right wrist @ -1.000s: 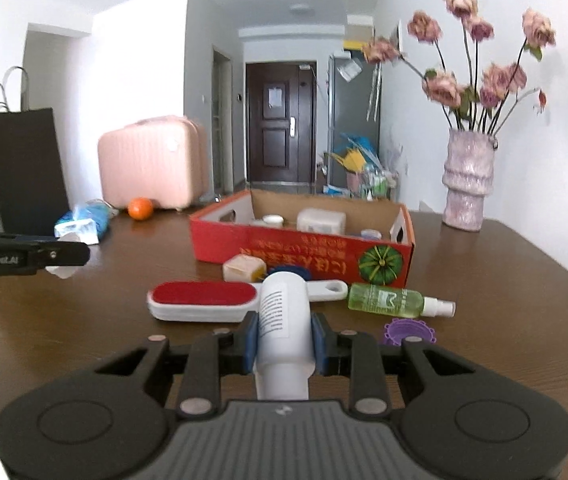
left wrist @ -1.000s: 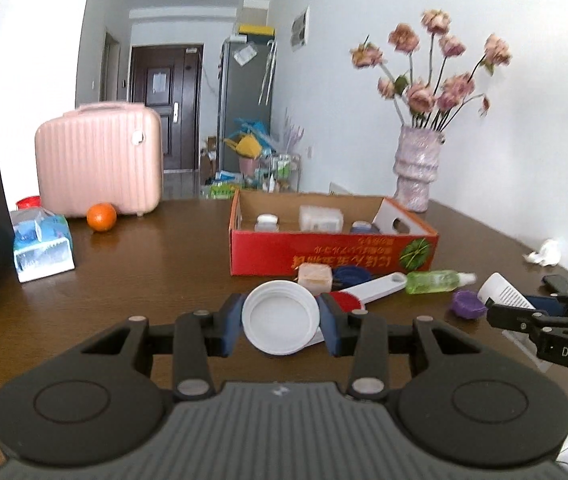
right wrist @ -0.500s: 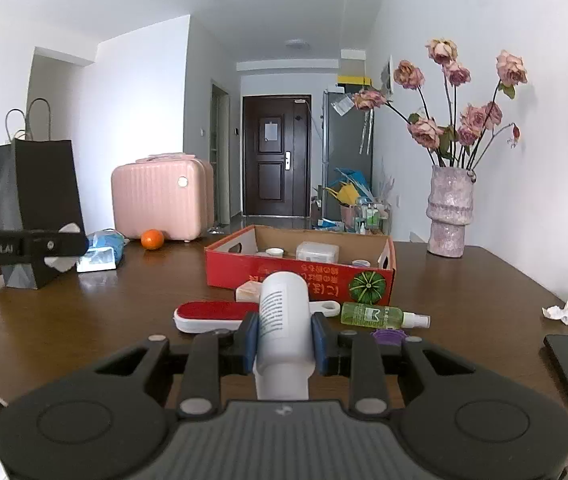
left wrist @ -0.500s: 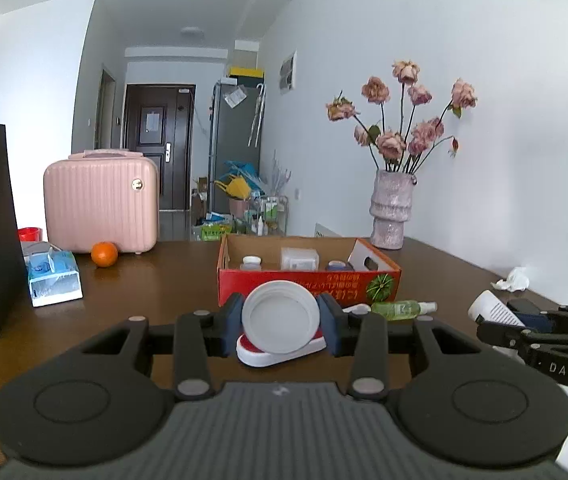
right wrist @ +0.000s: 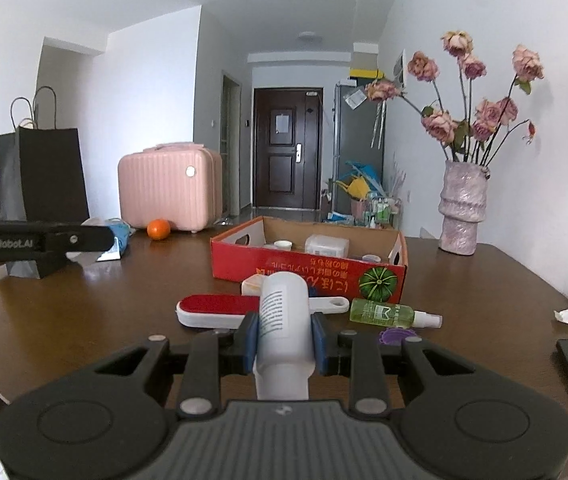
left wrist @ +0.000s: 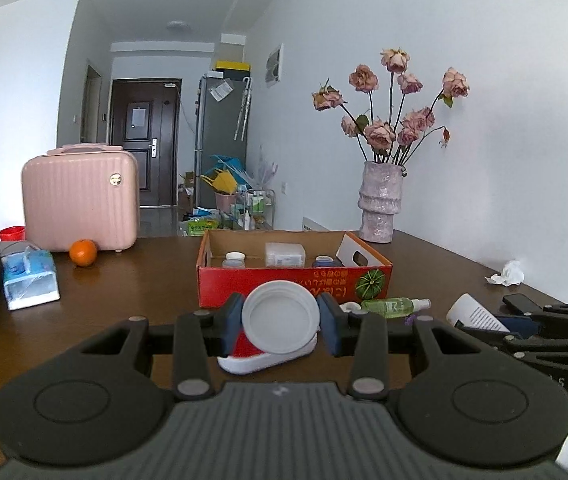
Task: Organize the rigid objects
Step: 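Carry the white lid with the left tool while the right tool carries the bottle to the red box, then open the left tool inside the red box while the right tool releases the bottle there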
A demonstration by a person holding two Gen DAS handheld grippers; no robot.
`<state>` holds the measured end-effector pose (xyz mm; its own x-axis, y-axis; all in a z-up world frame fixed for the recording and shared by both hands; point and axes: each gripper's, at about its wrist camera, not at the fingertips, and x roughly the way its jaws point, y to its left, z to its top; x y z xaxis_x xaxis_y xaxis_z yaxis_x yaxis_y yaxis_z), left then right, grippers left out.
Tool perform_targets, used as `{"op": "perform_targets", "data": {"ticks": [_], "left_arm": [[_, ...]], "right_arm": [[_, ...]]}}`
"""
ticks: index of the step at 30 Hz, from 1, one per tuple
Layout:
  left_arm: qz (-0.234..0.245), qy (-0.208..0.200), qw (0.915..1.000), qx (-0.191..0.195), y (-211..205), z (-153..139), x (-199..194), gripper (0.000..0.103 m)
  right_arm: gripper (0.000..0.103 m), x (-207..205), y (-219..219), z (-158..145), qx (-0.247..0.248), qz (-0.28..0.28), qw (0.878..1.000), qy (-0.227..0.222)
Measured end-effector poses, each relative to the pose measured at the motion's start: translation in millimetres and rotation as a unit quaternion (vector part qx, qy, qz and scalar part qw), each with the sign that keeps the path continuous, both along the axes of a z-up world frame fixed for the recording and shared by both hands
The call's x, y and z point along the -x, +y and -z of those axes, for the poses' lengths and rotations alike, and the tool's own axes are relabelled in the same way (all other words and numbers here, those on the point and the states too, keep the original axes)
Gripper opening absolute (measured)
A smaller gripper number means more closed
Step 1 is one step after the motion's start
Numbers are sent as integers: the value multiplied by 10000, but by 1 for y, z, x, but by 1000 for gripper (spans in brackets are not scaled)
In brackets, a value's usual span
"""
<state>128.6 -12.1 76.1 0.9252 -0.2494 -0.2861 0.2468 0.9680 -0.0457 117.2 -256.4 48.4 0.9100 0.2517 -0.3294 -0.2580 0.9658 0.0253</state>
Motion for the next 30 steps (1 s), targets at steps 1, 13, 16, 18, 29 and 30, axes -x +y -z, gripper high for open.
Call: {"op": "perform_targets", "data": {"ticks": [1, 13, 16, 18, 29, 30], "left_arm": [[5, 1, 10000, -14, -1, -1, -9, 41], [297, 565, 9980, 7, -1, -18, -210, 41], [222, 885, 9958, 50, 1, -14, -280, 41], [154, 1185, 9928, 108, 4, -5, -322, 41], [282, 1799, 9796, -855, 2, 46, -404, 42], [275, 1810, 9798, -804, 3, 47, -407, 45]], "right_arm": [[27, -8, 0, 0, 9, -8, 10000, 23], [27, -178, -10, -32, -141, -341, 9990, 238], [27, -244, -1, -37, -92, -514, 9978, 420], [27, -292, 6, -37, -187, -618, 9954, 703], [27, -493, 76, 23, -236, -476, 9728, 2253], [27, -501, 83, 29, -124, -432, 9714, 2333]]}}
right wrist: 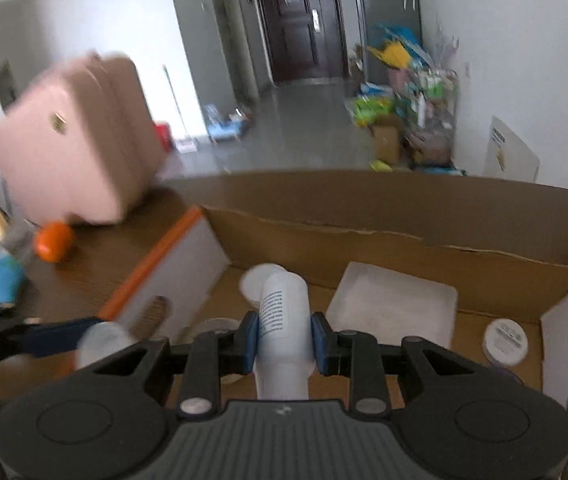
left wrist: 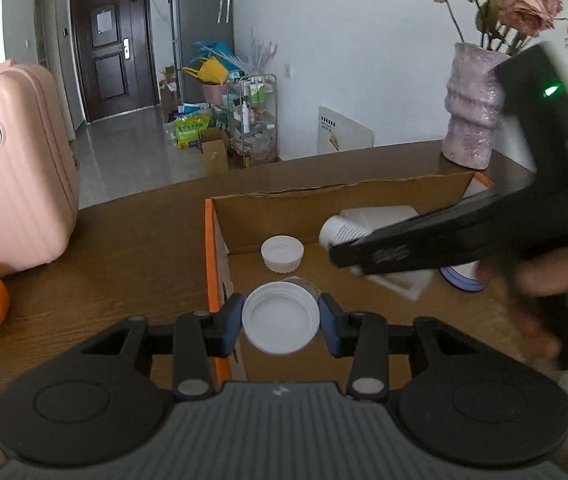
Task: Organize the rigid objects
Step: 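Open the left tool inside the red box while the right tool releases the bottle there, then move both tools back toward the red-and-white lint brush on the table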
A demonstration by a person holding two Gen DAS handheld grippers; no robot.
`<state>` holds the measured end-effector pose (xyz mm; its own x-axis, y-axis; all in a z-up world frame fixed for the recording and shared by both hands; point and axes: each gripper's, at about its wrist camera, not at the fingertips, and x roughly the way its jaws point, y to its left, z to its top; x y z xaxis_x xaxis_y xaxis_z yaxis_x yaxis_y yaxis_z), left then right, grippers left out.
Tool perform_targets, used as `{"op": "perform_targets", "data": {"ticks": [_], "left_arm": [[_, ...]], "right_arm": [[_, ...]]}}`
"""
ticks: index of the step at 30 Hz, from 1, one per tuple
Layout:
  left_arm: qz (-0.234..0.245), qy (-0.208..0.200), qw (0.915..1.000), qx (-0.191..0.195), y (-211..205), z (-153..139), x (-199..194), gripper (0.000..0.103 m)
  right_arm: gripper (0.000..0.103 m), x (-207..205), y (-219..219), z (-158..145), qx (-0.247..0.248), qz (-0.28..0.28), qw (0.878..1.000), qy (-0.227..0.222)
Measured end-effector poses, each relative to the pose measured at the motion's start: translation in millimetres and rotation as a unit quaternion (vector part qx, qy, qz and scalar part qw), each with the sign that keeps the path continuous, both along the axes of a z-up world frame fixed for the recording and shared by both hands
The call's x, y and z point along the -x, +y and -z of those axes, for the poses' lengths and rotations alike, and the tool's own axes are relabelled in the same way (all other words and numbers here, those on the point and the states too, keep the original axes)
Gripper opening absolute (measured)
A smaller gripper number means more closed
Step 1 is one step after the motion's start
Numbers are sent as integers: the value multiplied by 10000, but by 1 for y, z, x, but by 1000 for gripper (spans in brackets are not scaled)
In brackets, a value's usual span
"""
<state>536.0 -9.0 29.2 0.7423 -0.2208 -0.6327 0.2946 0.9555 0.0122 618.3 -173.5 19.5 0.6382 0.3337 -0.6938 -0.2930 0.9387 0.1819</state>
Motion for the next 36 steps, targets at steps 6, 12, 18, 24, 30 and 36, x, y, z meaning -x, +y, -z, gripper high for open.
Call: {"op": "perform_targets", "data": {"ticks": [6, 12, 18, 24, 30, 36], "left_arm": [[-43, -43, 9993, 368, 14, 0, -4, 51], [-221, -71, 9984, 519, 30, -8, 3, 62], [-505, -238, 9977, 392, 53, -34, 42, 70], [-735, -437, 9948, 557, 77, -74, 93, 77], [-806, -651, 9925, 652, 75, -100, 150, 82], [-928, -1052, 9873, 743, 63, -93, 227, 87]], "right_arm": [[28, -9, 9, 6, -31, 3, 10000, 68], [28, 5, -7, -9, 72, -33, 9999, -97], [31, 51, -48, -42, 342, 90, 9985, -423], [35, 113, -99, -70, 391, 419, 9966, -585], [40, 180, -130, -92, 231, 558, 9946, -842], [52, 253, -139, -97, 37, 460, 9900, -1333]]}}
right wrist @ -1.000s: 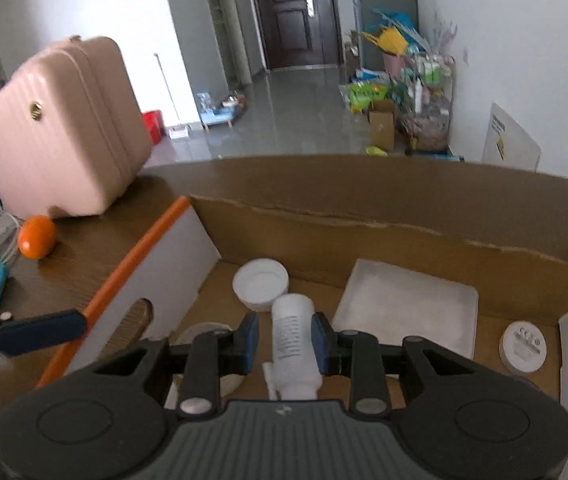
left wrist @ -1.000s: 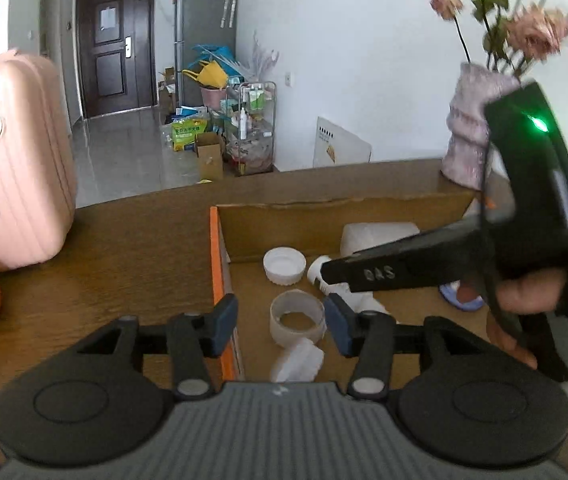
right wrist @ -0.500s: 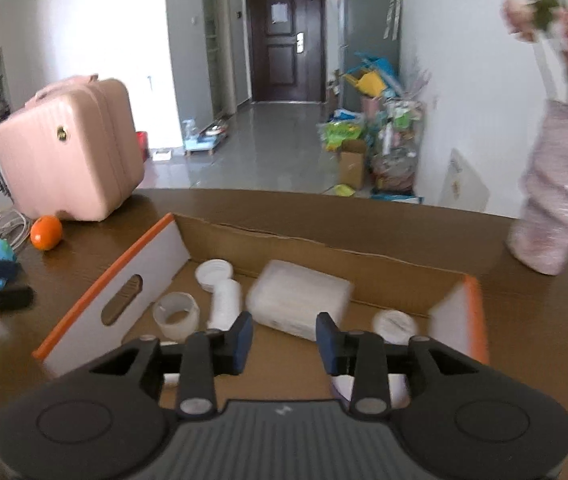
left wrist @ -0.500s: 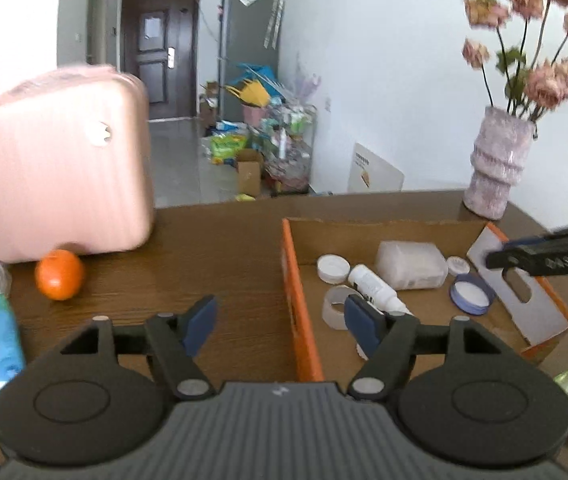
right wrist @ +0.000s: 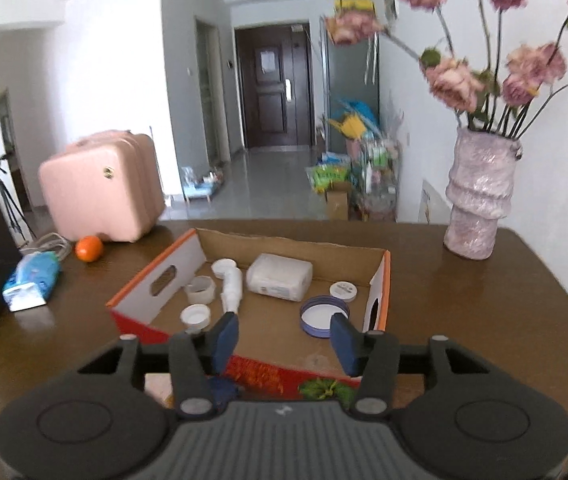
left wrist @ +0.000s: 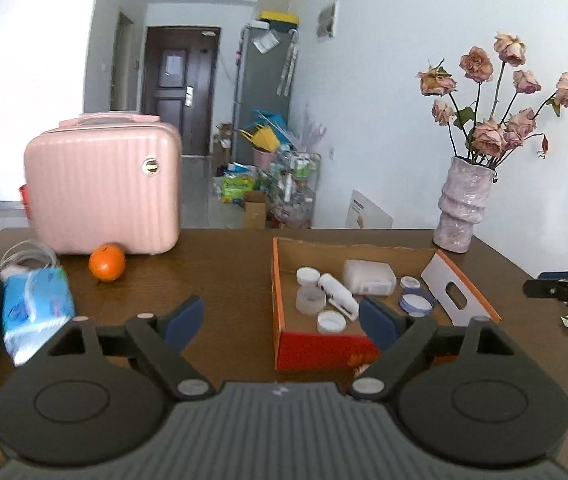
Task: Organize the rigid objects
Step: 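Move both tools back toward the red-and-white lint brush on the table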
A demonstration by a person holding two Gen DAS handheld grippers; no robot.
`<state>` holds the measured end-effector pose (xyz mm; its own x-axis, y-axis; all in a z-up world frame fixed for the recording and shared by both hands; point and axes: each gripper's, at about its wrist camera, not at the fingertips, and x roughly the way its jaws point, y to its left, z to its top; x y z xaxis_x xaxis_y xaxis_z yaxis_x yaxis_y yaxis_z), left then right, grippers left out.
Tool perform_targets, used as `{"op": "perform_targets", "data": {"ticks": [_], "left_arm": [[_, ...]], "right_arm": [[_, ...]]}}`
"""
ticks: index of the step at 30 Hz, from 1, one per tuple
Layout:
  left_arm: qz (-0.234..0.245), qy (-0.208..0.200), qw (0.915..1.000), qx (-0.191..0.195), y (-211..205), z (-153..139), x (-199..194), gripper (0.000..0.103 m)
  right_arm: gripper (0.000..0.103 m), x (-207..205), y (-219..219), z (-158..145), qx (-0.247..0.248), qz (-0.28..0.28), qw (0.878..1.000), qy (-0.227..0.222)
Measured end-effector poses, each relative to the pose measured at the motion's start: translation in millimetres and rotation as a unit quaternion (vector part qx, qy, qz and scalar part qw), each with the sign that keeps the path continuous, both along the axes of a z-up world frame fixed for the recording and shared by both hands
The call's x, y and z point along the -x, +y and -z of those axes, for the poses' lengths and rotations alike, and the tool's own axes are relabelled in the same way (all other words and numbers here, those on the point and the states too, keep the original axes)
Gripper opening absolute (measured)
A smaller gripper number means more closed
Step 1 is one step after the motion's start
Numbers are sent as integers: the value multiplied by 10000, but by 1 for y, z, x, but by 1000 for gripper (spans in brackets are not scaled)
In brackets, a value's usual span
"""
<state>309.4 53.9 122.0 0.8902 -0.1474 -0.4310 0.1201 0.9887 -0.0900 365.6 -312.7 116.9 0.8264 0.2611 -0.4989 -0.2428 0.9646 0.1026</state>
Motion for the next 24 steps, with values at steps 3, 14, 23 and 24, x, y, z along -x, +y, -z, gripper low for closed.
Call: {"op": "perform_targets", "data": {"ticks": [3, 14, 23, 24], "left_arm": [[-73, -364, 9993, -24, -10, 11, 43, 98], [-685, -786, 9945, -75, -27, 73, 174, 103], [58, 56, 9992, -403, -38, 107, 230, 103], [75, 65, 9989, -459, -40, 106, 230, 103]], "right_arm": [[63, 43, -2, 5, -44, 29, 9992, -386], [81, 207, 19, 53, 182, 234, 9872, -1570], [84, 286, 32, 106, 25, -77, 9995, -302], [84, 292, 35, 107, 96, -112, 9995, -296]]}}
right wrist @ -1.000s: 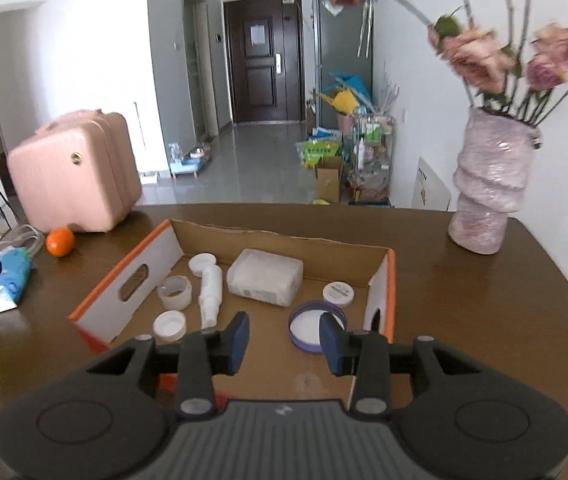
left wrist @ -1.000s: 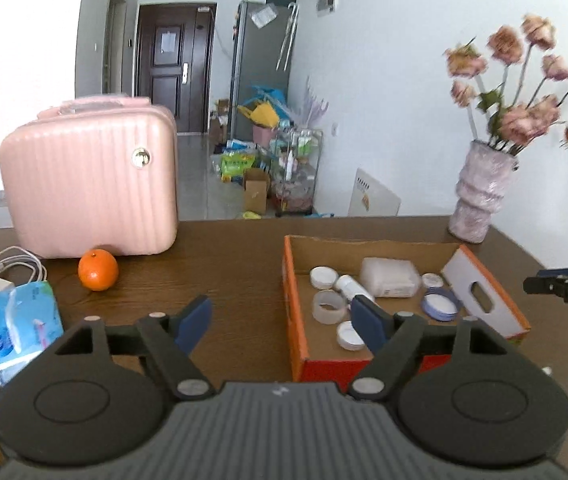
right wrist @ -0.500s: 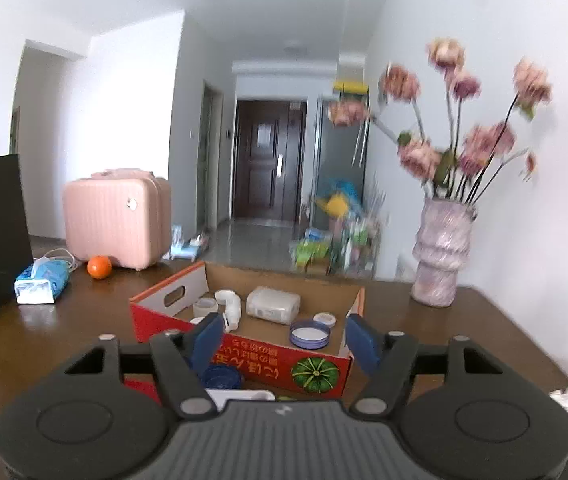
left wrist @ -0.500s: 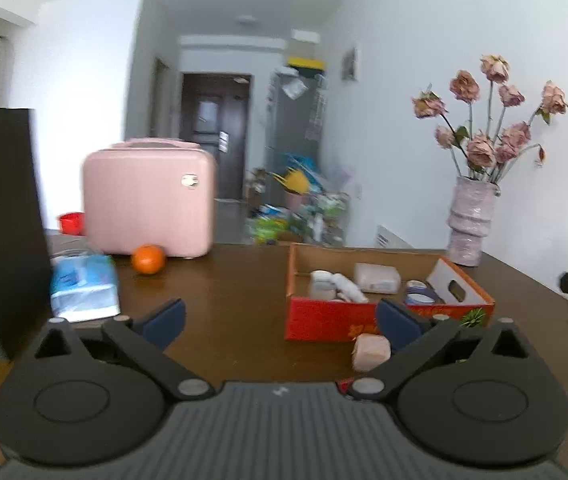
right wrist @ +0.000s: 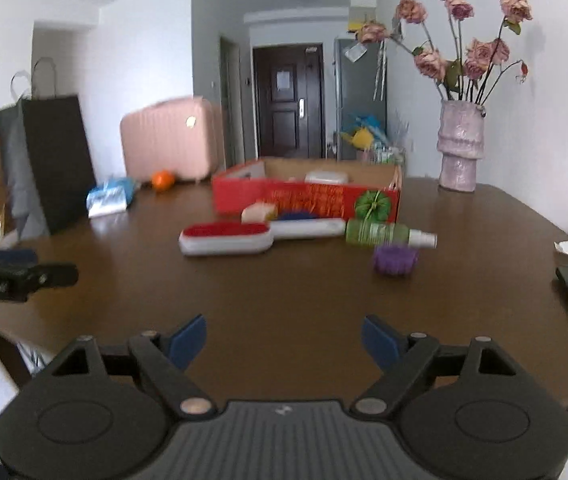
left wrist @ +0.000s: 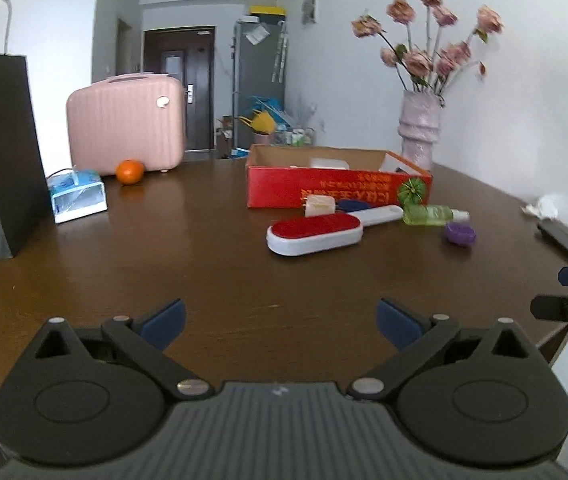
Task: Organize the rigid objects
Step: 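Move both tools back toward the red-and-white lint brush on the table, then grasp the lint brush head with the left tool while the right tool grasps its handle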
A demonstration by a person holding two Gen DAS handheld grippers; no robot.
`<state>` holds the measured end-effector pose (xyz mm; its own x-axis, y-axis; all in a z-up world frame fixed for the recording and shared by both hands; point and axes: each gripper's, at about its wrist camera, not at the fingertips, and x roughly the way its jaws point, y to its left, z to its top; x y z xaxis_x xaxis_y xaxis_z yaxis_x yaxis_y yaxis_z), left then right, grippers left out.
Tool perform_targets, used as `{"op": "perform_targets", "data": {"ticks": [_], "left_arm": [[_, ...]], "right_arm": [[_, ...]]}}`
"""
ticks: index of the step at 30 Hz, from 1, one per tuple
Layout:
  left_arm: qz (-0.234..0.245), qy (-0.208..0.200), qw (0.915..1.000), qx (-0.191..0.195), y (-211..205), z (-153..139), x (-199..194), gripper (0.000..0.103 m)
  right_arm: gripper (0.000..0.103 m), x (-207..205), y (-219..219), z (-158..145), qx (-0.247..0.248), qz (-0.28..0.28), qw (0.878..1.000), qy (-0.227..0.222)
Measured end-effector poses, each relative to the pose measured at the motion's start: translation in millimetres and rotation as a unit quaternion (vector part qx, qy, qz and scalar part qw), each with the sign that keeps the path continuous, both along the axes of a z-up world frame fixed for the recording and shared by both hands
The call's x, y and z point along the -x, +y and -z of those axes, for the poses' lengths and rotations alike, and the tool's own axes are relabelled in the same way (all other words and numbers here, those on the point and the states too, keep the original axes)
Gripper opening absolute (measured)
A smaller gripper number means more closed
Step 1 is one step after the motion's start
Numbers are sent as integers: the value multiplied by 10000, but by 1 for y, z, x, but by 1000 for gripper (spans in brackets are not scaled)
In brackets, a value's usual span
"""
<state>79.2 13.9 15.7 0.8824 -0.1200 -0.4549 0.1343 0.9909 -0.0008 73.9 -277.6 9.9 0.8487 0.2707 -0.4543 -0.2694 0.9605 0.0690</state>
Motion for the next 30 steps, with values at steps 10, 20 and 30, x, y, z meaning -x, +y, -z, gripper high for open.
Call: {"op": "perform_targets", "data": {"ticks": [10, 20, 30], "left_arm": [[-18, 210, 9994, 289, -2, 1, -16, 103], [-321, 682, 9953, 607, 2, 13, -85, 102], [-460, 1132, 9848, 1236, 2, 19, -194, 68]], "right_arm": [[86, -4, 7, 3, -76, -64, 9999, -46], [70, -68, -8, 16, -593, 33, 9975, 396], [35, -211, -17, 32, -1415, 316, 9843, 1005]]}}
